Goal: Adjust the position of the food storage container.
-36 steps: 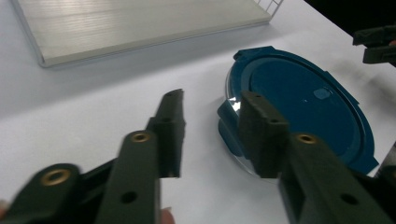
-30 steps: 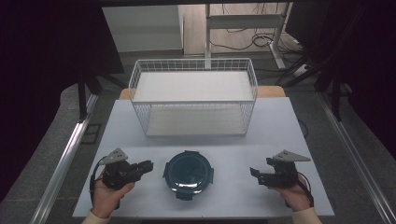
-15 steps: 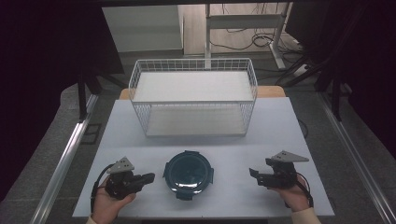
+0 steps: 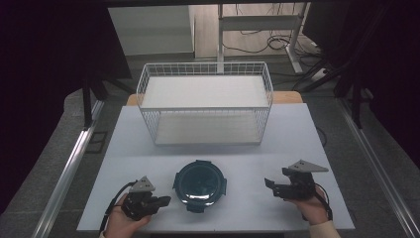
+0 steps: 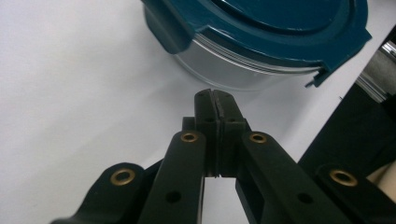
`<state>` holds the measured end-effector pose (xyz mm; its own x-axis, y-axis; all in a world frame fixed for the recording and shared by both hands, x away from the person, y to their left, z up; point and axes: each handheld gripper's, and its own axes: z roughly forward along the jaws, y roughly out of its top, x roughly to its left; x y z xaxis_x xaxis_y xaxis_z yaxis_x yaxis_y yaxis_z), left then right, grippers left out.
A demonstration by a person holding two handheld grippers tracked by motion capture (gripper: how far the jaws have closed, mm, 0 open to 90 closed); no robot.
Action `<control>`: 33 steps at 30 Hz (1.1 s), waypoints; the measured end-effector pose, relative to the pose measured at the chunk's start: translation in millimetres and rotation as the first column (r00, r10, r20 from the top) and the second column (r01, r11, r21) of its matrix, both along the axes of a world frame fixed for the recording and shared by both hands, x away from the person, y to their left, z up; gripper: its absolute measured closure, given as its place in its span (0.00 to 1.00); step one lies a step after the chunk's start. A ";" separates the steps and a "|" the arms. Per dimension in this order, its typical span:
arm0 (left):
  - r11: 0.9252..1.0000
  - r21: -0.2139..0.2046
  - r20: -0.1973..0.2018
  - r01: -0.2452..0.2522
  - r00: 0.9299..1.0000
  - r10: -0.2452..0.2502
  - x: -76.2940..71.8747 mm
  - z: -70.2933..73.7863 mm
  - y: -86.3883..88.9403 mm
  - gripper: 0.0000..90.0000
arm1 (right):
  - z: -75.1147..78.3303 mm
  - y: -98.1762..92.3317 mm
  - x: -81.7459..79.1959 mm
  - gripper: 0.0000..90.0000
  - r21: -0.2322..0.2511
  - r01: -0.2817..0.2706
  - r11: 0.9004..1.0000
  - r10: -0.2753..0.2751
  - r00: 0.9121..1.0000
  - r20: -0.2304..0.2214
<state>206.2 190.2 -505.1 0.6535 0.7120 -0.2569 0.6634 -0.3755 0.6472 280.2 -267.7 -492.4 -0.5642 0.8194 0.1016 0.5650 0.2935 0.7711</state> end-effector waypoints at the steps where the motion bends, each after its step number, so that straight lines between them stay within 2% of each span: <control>1: 1.000 0.000 0.000 0.000 1.000 0.000 0.0 0.0 0.0 1.00 | 0.0 0.0 0.0 0.21 0.000 0.000 1.000 0.000 1.000 0.000; 7: 0.999 -0.002 -0.011 0.054 0.998 -0.054 -2.5 -1.9 -11.9 1.00 | -0.2 2.9 -0.6 0.21 -0.003 -0.006 1.000 0.006 1.000 0.000; 10: 0.999 0.006 -0.001 0.039 0.999 -0.039 -1.5 -2.9 -16.5 1.00 | -1.3 3.9 -0.5 0.21 -0.009 -0.006 1.000 0.006 1.000 -0.001; 16: 0.999 -0.016 0.012 0.046 0.999 -0.046 0.0 -1.5 -21.2 1.00 | -1.8 4.4 -0.4 0.21 -0.009 -0.008 1.000 0.008 1.000 -0.004; 21: 0.999 0.015 0.013 0.035 0.999 -0.036 2.2 -3.2 -27.1 1.00 | -1.8 4.2 -0.4 0.21 -0.007 -0.004 1.000 0.004 1.000 -0.005; 28: 1.000 0.013 0.012 0.028 1.000 -0.028 6.0 -2.8 -29.0 1.00 | -0.7 4.9 -0.8 0.21 0.000 -0.004 1.000 0.004 1.000 -0.004; 33: 0.999 0.012 0.011 0.036 0.999 -0.036 8.1 -2.5 -36.8 1.00 | -0.5 3.1 0.0 0.21 0.009 0.006 1.000 -0.006 1.000 -0.006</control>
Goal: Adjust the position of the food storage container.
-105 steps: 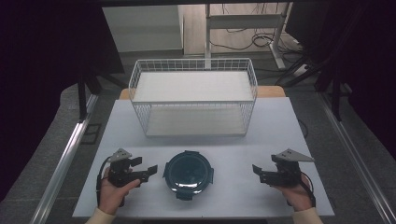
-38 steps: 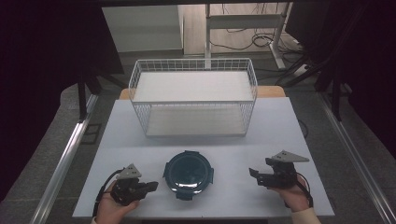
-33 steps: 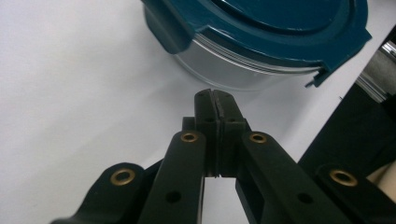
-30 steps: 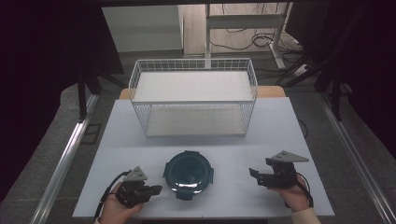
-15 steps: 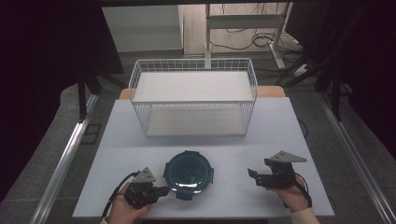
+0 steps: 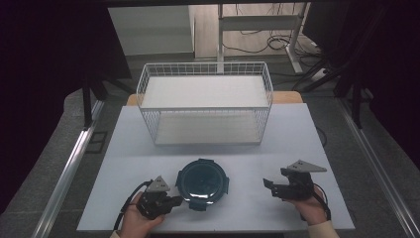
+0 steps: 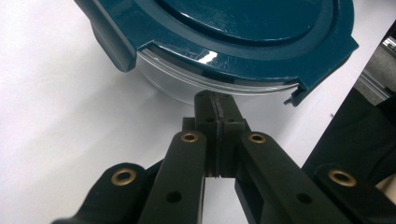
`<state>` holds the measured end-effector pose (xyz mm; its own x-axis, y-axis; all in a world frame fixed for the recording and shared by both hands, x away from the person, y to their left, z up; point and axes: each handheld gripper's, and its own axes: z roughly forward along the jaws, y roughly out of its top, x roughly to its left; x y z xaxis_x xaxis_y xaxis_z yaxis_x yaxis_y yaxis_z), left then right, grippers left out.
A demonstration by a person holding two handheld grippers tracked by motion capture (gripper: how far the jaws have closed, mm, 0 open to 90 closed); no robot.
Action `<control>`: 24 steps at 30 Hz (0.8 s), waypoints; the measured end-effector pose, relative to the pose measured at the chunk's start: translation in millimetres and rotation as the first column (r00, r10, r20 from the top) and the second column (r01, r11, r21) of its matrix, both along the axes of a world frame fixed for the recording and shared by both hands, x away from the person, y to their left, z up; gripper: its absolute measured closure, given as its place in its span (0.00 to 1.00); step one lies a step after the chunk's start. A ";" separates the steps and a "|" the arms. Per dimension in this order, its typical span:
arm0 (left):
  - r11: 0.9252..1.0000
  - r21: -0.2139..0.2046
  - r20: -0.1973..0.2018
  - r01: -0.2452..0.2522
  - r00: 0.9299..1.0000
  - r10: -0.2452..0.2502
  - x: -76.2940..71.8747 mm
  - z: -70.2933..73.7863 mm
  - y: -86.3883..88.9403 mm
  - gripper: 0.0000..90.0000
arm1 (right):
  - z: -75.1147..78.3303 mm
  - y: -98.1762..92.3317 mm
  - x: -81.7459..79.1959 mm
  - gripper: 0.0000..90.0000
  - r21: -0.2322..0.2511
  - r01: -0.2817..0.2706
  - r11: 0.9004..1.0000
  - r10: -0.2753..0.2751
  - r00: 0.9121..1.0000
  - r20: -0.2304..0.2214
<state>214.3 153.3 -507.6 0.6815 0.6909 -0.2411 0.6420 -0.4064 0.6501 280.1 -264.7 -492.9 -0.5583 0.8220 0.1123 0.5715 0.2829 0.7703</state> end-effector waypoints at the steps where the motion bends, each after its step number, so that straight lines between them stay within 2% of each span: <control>1: 1.000 0.001 -0.001 0.007 1.000 -0.007 0.7 0.2 -2.0 1.00 | 0.1 -0.4 0.2 0.21 0.004 0.003 1.000 -0.003 1.000 -0.002; 7: 1.000 0.007 0.003 0.025 1.000 -0.025 7.0 2.2 -16.3 1.00 | 2.2 -1.6 0.0 0.21 0.014 0.012 1.000 -0.012 1.000 0.003; 15: 0.999 -0.008 -0.014 0.053 0.999 -0.053 17.5 0.4 -35.4 1.00 | 2.6 -2.0 0.0 0.21 0.021 0.017 1.000 -0.017 1.000 0.002; 24: 0.999 -0.003 -0.016 0.047 0.999 -0.047 30.0 0.6 -47.5 1.00 | 4.3 -3.2 -0.9 0.21 0.029 0.023 0.999 -0.023 1.000 0.004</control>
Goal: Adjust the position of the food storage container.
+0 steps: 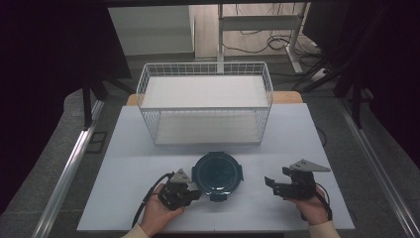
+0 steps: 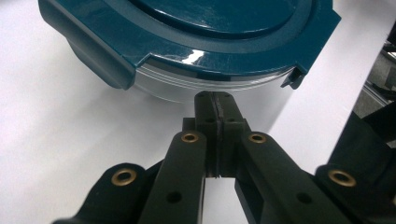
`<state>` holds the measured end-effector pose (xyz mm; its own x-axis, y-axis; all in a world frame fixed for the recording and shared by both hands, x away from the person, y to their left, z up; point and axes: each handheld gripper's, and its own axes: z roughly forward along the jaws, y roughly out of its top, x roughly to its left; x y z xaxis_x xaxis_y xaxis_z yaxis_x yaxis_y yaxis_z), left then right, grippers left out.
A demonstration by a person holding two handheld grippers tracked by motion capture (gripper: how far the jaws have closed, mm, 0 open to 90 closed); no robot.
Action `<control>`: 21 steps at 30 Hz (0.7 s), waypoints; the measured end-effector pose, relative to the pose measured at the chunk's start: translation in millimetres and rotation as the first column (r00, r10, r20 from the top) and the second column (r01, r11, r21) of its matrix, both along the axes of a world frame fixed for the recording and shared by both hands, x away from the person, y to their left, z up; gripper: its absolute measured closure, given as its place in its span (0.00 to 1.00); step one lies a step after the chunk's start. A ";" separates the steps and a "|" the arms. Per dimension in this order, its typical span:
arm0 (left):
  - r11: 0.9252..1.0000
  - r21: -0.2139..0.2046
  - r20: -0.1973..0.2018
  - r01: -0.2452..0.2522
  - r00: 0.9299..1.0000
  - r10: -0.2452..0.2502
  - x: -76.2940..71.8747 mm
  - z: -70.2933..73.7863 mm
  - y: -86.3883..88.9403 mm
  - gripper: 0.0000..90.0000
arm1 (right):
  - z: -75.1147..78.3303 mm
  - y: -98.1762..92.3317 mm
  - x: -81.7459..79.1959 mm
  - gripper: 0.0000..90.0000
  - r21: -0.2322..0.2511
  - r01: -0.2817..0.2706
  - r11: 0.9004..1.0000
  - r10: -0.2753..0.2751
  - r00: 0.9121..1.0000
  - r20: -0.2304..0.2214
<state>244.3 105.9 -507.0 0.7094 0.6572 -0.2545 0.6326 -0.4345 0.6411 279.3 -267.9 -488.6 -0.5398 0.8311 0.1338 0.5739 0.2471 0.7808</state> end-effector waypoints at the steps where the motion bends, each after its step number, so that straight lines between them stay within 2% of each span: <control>1: 1.000 -0.001 -0.002 0.003 1.000 -0.003 1.4 0.0 -1.6 1.00 | 0.1 -0.2 0.1 0.21 0.004 0.000 1.000 0.000 1.000 -0.003; 4: 1.000 -0.004 0.000 0.009 1.000 -0.009 5.1 -0.2 -6.1 1.00 | 1.6 0.7 -0.6 0.21 0.021 -0.006 1.000 0.006 1.000 -0.003; 10: 1.000 -0.003 0.005 0.009 1.000 -0.009 7.6 -1.9 -7.5 1.00 | 1.6 3.0 -1.5 0.21 0.013 -0.016 1.000 0.016 1.000 0.006; 12: 1.000 -0.024 0.007 0.012 1.000 -0.012 4.5 1.9 -4.1 1.00 | 1.3 2.7 -1.5 0.21 0.012 -0.016 1.000 0.016 1.000 0.005; 14: 1.000 -0.023 0.011 0.018 1.000 -0.017 2.1 3.5 -2.3 0.99 | 1.6 2.4 -1.8 0.21 0.020 -0.019 1.000 0.019 1.000 0.003; 16: 1.000 -0.004 0.021 0.021 1.000 -0.020 -2.8 5.0 3.3 0.98 | 4.6 2.9 -3.8 0.21 0.047 -0.029 0.998 0.029 1.000 0.006; 18: 1.000 -0.011 0.028 -0.017 0.999 0.017 -7.3 6.8 16.5 0.94 | 5.5 3.8 -4.2 0.21 0.047 -0.036 0.998 0.036 0.999 0.013; 20: 0.997 -0.027 0.069 -0.075 0.995 0.076 -9.5 11.3 26.8 0.88 | 4.8 4.5 -4.1 0.21 0.046 -0.040 0.998 0.039 0.999 0.012; 21: 0.997 -0.027 0.069 -0.075 0.995 0.076 -9.5 11.3 26.8 0.84 | 4.1 4.7 -3.9 0.21 0.041 -0.041 0.998 0.041 0.999 0.013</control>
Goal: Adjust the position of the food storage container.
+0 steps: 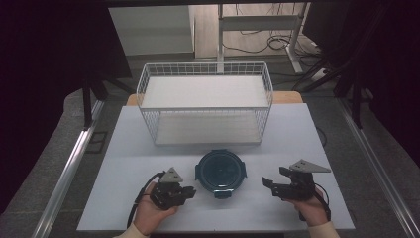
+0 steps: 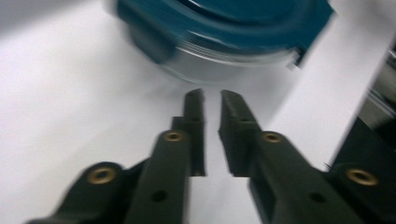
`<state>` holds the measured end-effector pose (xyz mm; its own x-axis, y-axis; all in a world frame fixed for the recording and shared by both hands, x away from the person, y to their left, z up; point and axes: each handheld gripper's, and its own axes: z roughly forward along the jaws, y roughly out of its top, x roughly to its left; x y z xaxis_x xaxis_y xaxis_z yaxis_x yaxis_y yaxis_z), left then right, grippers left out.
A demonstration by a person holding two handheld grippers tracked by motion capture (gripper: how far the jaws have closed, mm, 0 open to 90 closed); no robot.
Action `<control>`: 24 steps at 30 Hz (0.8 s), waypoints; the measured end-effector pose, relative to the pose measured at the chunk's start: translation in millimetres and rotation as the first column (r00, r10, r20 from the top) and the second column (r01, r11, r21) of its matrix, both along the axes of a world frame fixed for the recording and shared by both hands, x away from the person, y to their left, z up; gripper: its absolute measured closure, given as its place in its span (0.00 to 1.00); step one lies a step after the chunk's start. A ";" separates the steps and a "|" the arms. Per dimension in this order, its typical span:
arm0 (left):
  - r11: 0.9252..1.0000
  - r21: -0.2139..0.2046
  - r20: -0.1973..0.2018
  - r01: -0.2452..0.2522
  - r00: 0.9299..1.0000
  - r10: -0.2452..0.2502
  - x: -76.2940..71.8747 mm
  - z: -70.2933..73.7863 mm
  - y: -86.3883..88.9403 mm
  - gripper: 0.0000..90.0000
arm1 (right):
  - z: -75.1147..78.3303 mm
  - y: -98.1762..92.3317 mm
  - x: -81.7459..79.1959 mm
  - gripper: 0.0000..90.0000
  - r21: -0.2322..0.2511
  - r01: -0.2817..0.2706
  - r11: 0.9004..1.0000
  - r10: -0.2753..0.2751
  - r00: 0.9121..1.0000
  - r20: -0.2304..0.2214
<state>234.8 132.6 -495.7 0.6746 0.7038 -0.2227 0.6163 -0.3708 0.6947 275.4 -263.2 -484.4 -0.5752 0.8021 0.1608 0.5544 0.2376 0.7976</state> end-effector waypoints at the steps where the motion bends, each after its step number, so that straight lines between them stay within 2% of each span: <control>1: 1.000 -0.009 0.023 -0.030 0.999 0.030 -1.0 3.1 5.1 0.84 | 0.0 0.0 0.0 0.21 0.000 0.000 1.000 0.000 1.000 0.000; 2: 0.998 -0.023 0.039 -0.060 0.997 0.061 -1.6 6.3 9.9 0.78 | -0.4 0.4 -0.3 0.21 -0.004 0.001 1.000 -0.001 1.000 -0.002; 3: 0.992 -0.055 0.048 -0.113 0.992 0.116 -0.8 11.5 18.8 0.64 | -0.6 0.7 -0.4 0.21 -0.009 -0.002 1.000 0.002 1.000 0.002; 4: 0.989 -0.071 0.041 -0.133 0.990 0.136 0.6 13.1 22.9 0.57 | -0.5 0.9 -0.4 0.21 -0.010 -0.003 1.000 0.003 1.000 0.004; 5: 0.989 -0.071 0.041 -0.133 0.990 0.136 0.6 13.1 22.9 0.51 | -0.5 0.9 -0.4 0.21 -0.010 -0.003 1.000 0.003 1.000 0.004; 6: 0.982 -0.091 0.014 -0.166 0.986 0.168 4.8 13.4 29.9 0.45 | -0.7 1.1 -0.1 0.21 -0.010 -0.002 1.000 0.002 1.000 0.005; 7: 0.982 -0.091 0.014 -0.166 0.986 0.168 4.8 13.4 29.9 0.40 | -0.7 1.1 -0.1 0.21 -0.010 -0.002 1.000 0.002 1.000 0.005; 8: 0.976 -0.108 -0.014 -0.187 0.982 0.187 8.9 11.4 37.0 0.38 | -1.3 1.6 -0.3 0.21 -0.014 -0.001 1.000 0.001 1.000 0.002; 9: 0.976 -0.108 -0.014 -0.187 0.982 0.187 8.9 11.4 37.0 0.36 | -1.5 2.0 -0.5 0.21 -0.019 -0.002 1.000 0.002 1.000 0.003; 10: 0.973 -0.114 -0.035 -0.202 0.979 0.199 11.9 9.2 42.5 0.35 | -1.6 2.4 -0.5 0.21 -0.023 -0.006 1.000 0.006 1.000 0.006; 14: 0.970 -0.116 -0.050 -0.215 0.976 0.211 14.9 7.8 48.8 0.32 | -1.9 3.8 -0.8 0.21 -0.028 -0.009 1.000 0.009 1.000 0.004; 24: 0.967 -0.118 -0.060 -0.226 0.974 0.220 17.5 5.1 52.2 0.30 | -3.3 4.9 -0.9 0.21 -0.044 -0.022 0.999 0.023 1.000 0.008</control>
